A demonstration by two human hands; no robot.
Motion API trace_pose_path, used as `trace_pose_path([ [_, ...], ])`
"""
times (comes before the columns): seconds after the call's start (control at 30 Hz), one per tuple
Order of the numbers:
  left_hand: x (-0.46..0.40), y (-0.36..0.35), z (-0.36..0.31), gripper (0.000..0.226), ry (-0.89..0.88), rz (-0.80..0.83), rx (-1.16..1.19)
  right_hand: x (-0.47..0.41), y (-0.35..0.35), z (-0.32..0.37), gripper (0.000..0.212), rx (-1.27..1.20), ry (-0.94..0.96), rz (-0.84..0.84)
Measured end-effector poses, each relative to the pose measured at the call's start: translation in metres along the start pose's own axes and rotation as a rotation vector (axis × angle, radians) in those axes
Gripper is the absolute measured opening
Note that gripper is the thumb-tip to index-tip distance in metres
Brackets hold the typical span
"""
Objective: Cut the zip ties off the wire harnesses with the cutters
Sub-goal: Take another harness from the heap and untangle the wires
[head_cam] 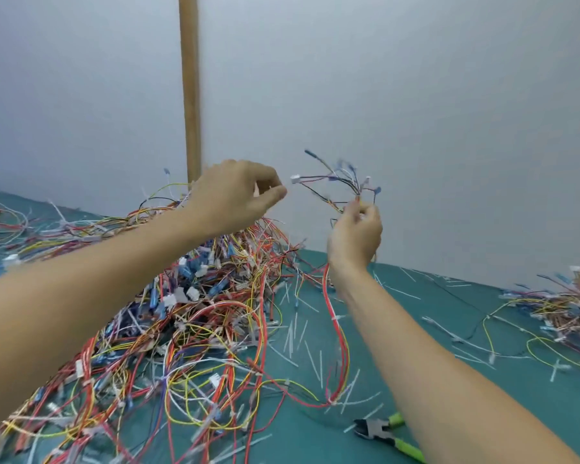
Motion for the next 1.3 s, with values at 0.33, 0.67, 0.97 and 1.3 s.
trace_pose_path([
  [0.33, 0.048, -0.107, -0.054, 0.045, -0.038, 0.754, 0.438, -0.061, 0.123, 0.062, 0.027, -0.380, 0.140, -0.223],
  [0.67, 0.037, -0.118, -0.118, 0.033, 0.231, 0.643, 1.031, -0.071, 0.240, -0.004, 0.023, 0.125, -0.127, -0.211],
  [0.97, -0.024, -0.028, -0.166, 0.020, -0.076, 0.776, 0.699, -0.041, 0.265, -0.097, 0.020, -0.303, -0.486, -0.116],
  [1.3, 0.022, -0.113, -0.138, 0.017, 0.002, 0.805, 0.328, -0.044, 0.302, -0.098, 0.018, -0.091, -0.360, -0.129],
])
Point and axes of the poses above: each hand's wrist, its own x-axis away from the middle knuckle, its own y-axis out of the back of the hand, z = x × y, the point moved 4 cm from there along -x, towards the middle knuckle, and after that the axes turned 15 degrees about z, right-handed, at the moved point
